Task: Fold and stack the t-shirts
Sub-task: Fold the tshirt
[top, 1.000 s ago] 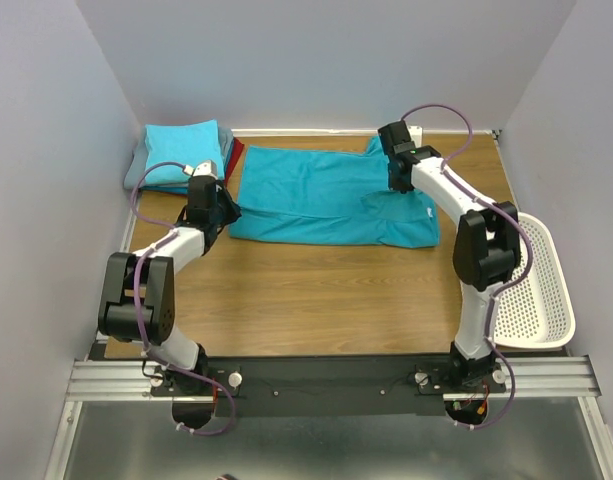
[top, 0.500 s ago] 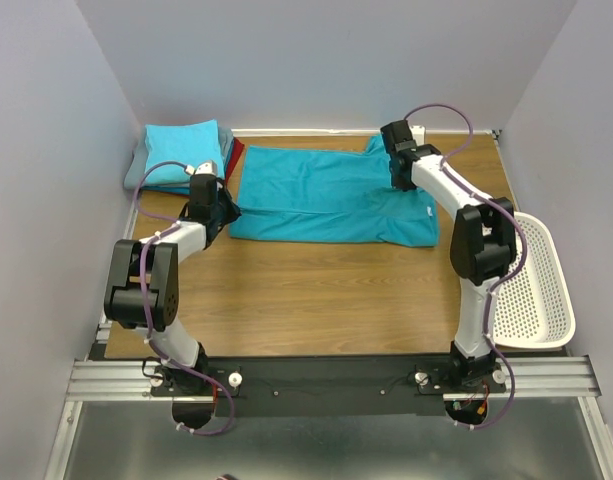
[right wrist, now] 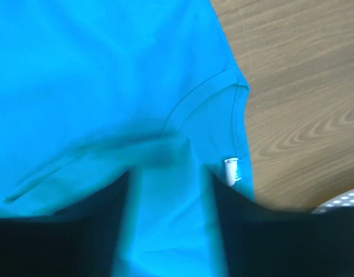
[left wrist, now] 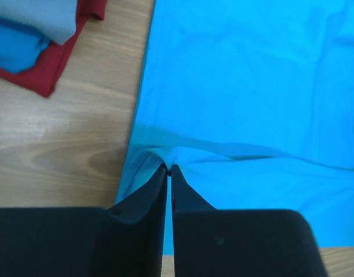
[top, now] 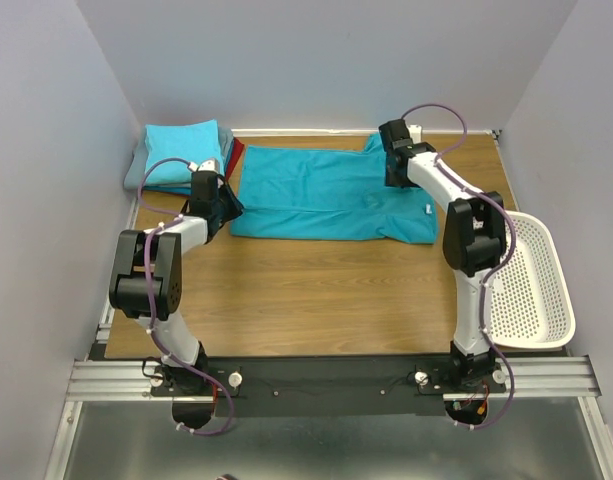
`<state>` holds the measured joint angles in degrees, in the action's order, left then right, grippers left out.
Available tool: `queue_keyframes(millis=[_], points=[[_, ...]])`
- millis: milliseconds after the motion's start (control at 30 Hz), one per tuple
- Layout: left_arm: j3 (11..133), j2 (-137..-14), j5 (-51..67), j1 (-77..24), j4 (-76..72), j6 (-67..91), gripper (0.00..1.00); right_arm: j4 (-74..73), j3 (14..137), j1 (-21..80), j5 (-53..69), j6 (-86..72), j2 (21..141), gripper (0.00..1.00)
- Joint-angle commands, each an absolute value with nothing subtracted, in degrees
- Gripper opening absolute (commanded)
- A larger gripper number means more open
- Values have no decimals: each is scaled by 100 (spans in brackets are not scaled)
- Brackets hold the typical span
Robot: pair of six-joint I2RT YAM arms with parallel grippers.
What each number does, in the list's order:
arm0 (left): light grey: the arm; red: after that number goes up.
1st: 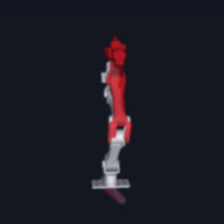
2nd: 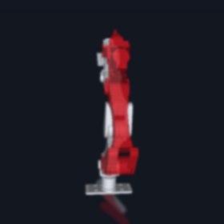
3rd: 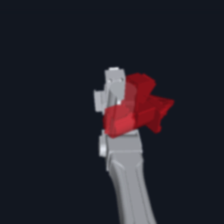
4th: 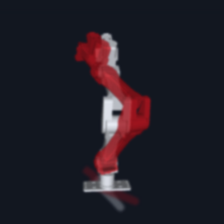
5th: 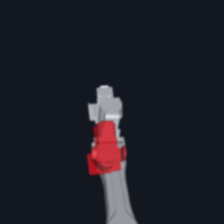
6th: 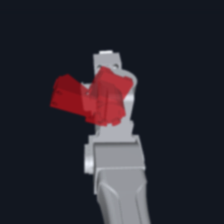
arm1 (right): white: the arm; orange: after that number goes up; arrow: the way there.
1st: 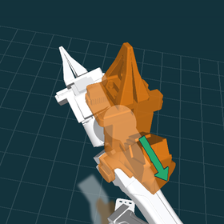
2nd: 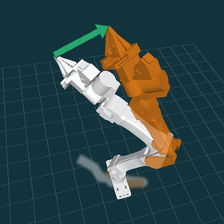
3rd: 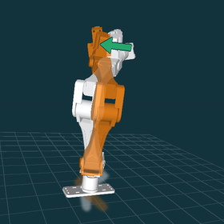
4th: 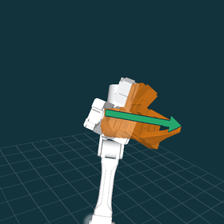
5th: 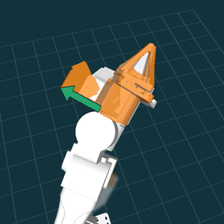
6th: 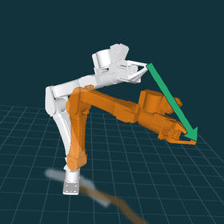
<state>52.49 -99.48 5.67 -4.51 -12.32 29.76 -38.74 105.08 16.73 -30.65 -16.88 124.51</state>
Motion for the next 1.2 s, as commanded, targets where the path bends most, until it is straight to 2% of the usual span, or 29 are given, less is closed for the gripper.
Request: queue_keyframes(millis=[0,33,67,133,333,533,733,933,1167], points=[[5528,-9949,835,-396,-1301,2804,38,-3876,10741,1643,-3103,-1643,12551,83],[5554,-9862,852,-396,-1275,2804,56,-3867,10688,1644,-3085,-1670,12403,89],[5563,-9800,853,-404,-1266,2795,69,-3858,10496,1644,-3076,-1696,12271,92],[5555,-9582,800,-413,-1248,2751,83,-3867,10249,1643,-3111,-1749,11893,97],[5239,-8966,703,-728,-1397,2672,84,-3850,8747,1626,-2761,-2073,10962,96],[4808,-8868,1010,-1248,-1977,2777,84,-3578,7403,1538,-2602,-2302,10398,93],[4466,-9341,1528,-1389,-2609,3084,84,-3270,6768,1363,-2320,-2373,10064,88],[4482,-10001,1862,-1275,-2944,3050,86,-3068,6328,1178,-2233,-2373,9976,87],[4219,-10046,1775,-967,-3023,2945,86,-2909,6161,1037,-2145,-2364,9975,85]])
